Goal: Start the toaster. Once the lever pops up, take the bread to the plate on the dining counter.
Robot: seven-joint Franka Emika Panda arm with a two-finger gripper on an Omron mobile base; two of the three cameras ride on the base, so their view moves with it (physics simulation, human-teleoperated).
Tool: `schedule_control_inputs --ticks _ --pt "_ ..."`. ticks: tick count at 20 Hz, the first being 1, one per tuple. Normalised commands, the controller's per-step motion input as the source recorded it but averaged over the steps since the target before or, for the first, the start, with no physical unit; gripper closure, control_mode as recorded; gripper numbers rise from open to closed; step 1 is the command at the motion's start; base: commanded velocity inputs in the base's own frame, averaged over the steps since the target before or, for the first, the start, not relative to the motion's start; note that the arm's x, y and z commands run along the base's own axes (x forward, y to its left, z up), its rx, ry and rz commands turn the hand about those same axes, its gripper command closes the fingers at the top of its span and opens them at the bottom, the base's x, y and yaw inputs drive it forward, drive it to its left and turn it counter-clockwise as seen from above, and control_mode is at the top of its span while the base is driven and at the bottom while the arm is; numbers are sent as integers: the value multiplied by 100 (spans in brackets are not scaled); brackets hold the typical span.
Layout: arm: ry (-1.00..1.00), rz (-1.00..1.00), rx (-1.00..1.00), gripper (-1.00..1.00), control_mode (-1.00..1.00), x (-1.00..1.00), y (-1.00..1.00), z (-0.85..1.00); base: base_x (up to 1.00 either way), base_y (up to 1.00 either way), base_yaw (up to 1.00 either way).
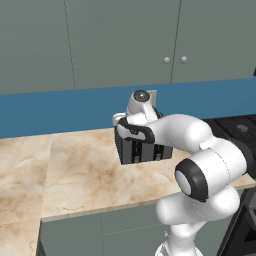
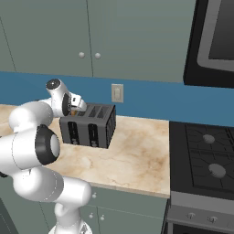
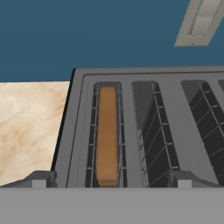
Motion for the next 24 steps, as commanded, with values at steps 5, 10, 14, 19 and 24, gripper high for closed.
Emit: schedule_control_inputs --ticks 5,10,14,19,24 --pt "0 0 0 -100 -100 0 0 0 0 0 0" --pt "0 0 0 -100 -100 0 0 0 0 0 0" --pt "0 0 0 -100 -100 0 0 0 0 0 0" --pt "0 0 0 -100 -100 0 0 0 0 0 0" --pt "0 0 0 -100 -100 0 0 0 0 0 0"
